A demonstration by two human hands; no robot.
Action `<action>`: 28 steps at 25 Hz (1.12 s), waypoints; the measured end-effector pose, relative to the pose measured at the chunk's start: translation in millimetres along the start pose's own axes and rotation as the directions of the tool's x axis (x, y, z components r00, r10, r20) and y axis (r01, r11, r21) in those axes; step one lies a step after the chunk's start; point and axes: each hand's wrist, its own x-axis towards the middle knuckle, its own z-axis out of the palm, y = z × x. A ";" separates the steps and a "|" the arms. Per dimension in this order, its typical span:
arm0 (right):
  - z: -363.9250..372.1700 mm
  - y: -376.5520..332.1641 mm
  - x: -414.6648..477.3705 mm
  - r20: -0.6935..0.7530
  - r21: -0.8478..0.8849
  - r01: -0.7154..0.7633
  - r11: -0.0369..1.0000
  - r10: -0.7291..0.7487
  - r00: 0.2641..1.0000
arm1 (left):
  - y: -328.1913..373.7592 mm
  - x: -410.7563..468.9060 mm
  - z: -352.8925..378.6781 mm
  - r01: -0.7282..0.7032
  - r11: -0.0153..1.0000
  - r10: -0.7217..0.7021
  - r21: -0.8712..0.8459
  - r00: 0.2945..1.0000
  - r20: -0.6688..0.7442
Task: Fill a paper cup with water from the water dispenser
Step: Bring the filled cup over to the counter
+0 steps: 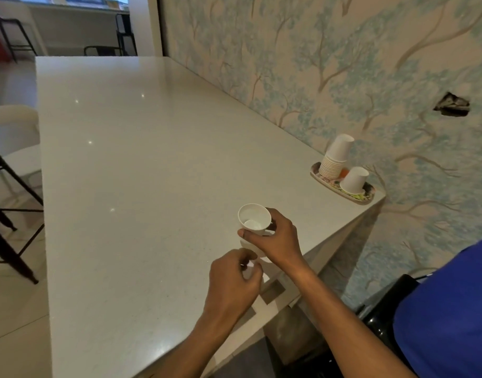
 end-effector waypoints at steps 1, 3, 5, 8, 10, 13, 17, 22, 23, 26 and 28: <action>2.8 1.5 0.6 0.004 0.004 -0.002 1.000 0.002 1.000 | -1.6 3.9 -5.7 0.013 0.999 -0.011 0.042 0.999 -0.037; 6.6 4.7 1.0 0.006 0.015 -0.005 1.000 0.005 1.000 | -4.5 10.5 -13.1 0.037 0.988 -0.030 0.147 0.999 -0.044; 10.8 6.8 2.0 0.013 0.011 0.003 1.000 -0.003 1.000 | -9.9 16.1 -16.3 0.065 0.957 -0.072 0.283 0.997 0.014; 14.6 9.5 3.4 0.012 0.002 0.013 1.000 -0.013 1.000 | -19.3 25.5 -14.8 0.056 0.854 -0.124 0.517 0.987 0.098; 16.3 11.2 3.7 0.015 0.001 0.019 1.000 -0.019 1.000 | -24.4 28.7 -11.0 0.033 0.790 -0.151 0.613 0.978 0.143; 18.8 14.0 2.9 0.014 -0.005 0.025 1.000 -0.025 1.000 | -32.1 28.7 -4.8 0.025 0.754 -0.192 0.656 0.964 0.183; 19.9 16.6 2.5 0.010 -0.023 0.031 0.999 -0.031 0.999 | -36.0 27.6 0.7 0.027 0.720 -0.217 0.693 0.958 0.188; 20.9 17.4 2.7 0.013 -0.032 0.024 0.999 -0.024 1.000 | -36.8 28.2 4.8 0.027 0.682 -0.231 0.731 0.956 0.181; 21.1 17.6 2.3 0.012 -0.036 0.029 0.999 -0.028 1.000 | -36.8 28.3 5.5 0.026 0.676 -0.233 0.736 0.956 0.180; 20.6 19.3 1.1 0.008 -0.043 0.038 0.998 -0.038 0.999 | -37.5 28.5 7.6 0.022 0.653 -0.230 0.757 0.958 0.171; 21.5 20.2 1.1 0.012 -0.044 0.042 0.998 -0.042 0.999 | -38.3 28.7 8.3 0.020 0.637 -0.230 0.771 0.959 0.165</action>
